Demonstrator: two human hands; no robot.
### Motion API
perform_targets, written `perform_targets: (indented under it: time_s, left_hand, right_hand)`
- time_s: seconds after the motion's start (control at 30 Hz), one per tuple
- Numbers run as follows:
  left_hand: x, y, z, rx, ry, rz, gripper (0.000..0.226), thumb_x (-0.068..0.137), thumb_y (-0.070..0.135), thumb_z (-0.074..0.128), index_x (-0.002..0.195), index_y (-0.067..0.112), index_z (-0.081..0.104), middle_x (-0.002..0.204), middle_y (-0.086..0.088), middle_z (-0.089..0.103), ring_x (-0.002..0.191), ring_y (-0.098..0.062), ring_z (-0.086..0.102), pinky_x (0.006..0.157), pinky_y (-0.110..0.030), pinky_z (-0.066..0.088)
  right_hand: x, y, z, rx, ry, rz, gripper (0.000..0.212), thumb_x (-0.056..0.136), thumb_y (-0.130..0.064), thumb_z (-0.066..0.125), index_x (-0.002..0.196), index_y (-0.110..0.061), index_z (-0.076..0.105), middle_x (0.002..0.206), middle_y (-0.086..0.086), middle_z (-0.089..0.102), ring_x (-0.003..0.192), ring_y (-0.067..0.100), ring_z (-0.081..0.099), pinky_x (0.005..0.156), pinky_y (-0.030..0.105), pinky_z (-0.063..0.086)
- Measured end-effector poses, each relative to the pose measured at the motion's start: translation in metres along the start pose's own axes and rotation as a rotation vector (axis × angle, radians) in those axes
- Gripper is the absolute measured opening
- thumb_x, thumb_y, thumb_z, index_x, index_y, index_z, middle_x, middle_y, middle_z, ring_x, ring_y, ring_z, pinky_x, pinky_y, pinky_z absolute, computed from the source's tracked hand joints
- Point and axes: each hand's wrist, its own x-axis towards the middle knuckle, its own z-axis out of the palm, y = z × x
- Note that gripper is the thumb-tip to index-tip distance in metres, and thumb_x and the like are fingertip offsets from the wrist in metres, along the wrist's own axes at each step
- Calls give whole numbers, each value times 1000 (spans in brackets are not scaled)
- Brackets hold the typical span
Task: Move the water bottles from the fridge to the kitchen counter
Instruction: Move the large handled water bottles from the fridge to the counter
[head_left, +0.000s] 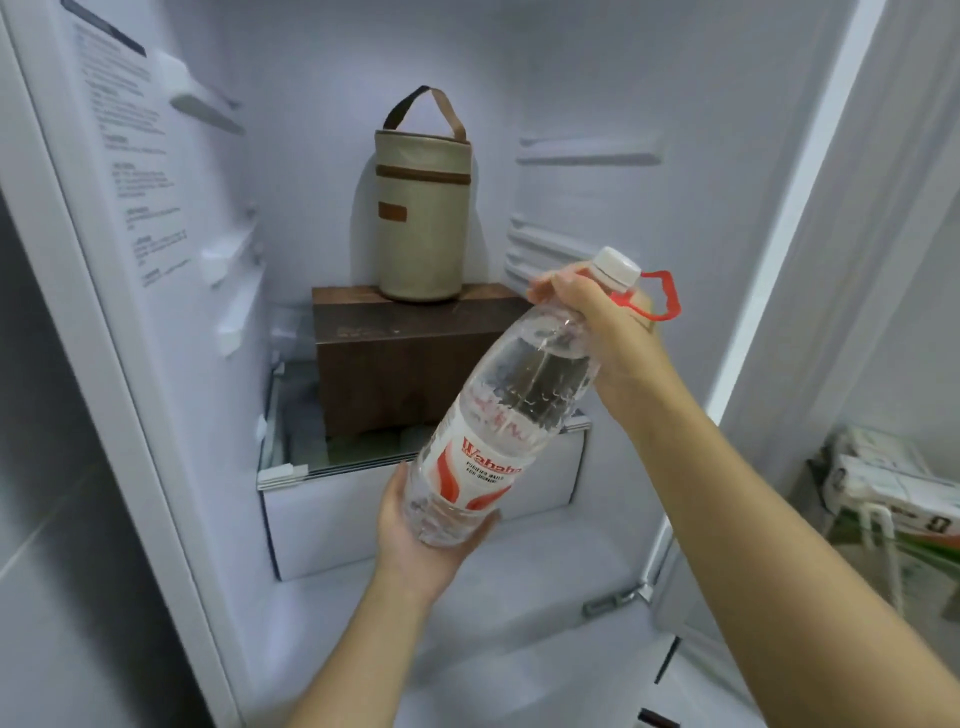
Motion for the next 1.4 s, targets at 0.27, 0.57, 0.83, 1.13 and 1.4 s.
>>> perform_targets:
  time_s: [0.27, 0.57, 0.83, 1.13, 1.4]
  left_hand:
    - [0, 0, -15, 165, 121, -49, 57, 92, 57, 43, 110, 12, 73, 112, -20, 70, 98, -38, 69, 79, -48, 54]
    - [-33, -16, -11, 348, -36, 33, 52, 93, 52, 37, 105, 20, 76, 117, -17, 68, 105, -35, 67, 97, -56, 46]
    - [-88, -95, -1, 409, -125, -53, 47, 82, 47, 52, 113, 18, 72, 119, -16, 67, 103, -36, 67, 89, -53, 50]
    - [-172, -245, 25, 518, -235, -348, 42, 80, 43, 56, 109, 16, 73, 116, -14, 68, 103, -37, 66, 90, -55, 49]
    - [-218, -373, 82, 589, -431, -645, 43, 83, 36, 54, 112, 9, 71, 122, -17, 63, 112, -37, 61, 106, -53, 36]
  right_hand:
    - [-40, 22, -19, 9, 70, -9, 10, 85, -24, 65, 79, -25, 73, 90, 2, 76, 95, 20, 72, 79, 27, 55]
    - [-95, -3, -39, 159, 207, -133, 8, 67, -24, 65, 61, -27, 69, 67, -3, 70, 75, 23, 69, 80, 41, 54]
    - [-183, -53, -98, 149, 315, -131, 6, 67, -24, 65, 61, -23, 65, 68, 1, 69, 76, 28, 66, 85, 51, 49]
    - [-346, -137, -203, 12, 621, -92, 7, 66, -26, 64, 60, -24, 66, 71, 0, 68, 84, 28, 63, 90, 49, 47]
    - [-460, -215, -287, -94, 922, -152, 7, 73, -13, 55, 70, -11, 62, 67, 0, 69, 74, 21, 66, 69, 29, 52]
